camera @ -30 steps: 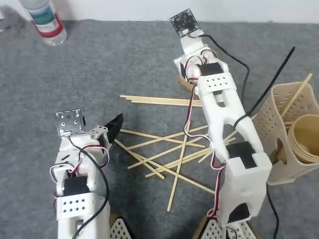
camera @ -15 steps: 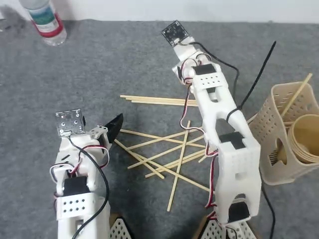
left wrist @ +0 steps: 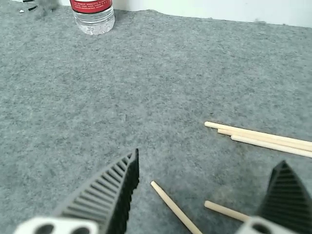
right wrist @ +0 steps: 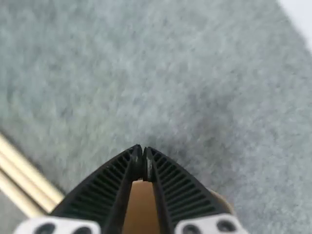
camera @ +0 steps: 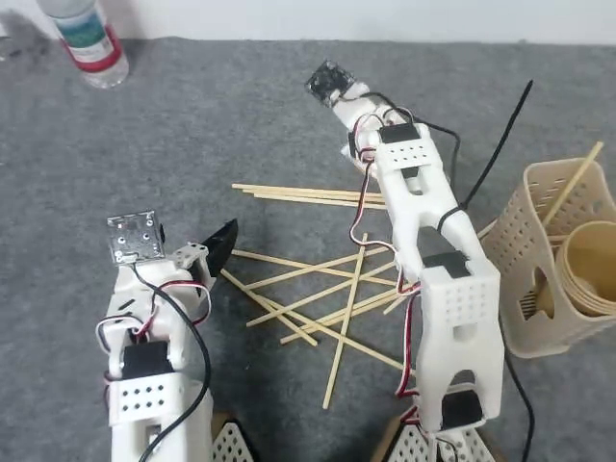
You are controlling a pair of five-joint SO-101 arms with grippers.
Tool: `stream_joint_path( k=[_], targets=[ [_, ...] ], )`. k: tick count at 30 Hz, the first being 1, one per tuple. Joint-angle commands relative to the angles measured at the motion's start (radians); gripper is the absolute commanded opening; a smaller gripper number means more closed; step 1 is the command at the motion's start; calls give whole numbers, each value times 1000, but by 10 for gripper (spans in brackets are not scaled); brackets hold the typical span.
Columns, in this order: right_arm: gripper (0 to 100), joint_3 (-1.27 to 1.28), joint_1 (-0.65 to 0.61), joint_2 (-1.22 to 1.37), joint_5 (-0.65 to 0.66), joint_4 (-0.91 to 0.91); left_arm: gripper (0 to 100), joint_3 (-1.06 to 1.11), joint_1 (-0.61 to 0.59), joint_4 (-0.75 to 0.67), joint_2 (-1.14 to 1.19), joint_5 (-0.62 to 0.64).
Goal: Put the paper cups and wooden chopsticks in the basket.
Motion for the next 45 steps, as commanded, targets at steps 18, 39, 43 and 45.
stream_joint_path(
  k=[18, 39, 43, 45],
  targets=[
    [6, -539, 286, -19, 29, 763, 386, -5, 3, -23, -12, -12],
    [6, -316, 375, -294, 153, 1001, 386, -5, 3, -23, -12, -12],
    [6, -316, 291, -410, 95, 1001, 386, -5, 3, -23, -12, -12],
    [26, -313, 249, -453, 48, 1001, 386, -5, 3, -23, -12, -12]
  ],
)
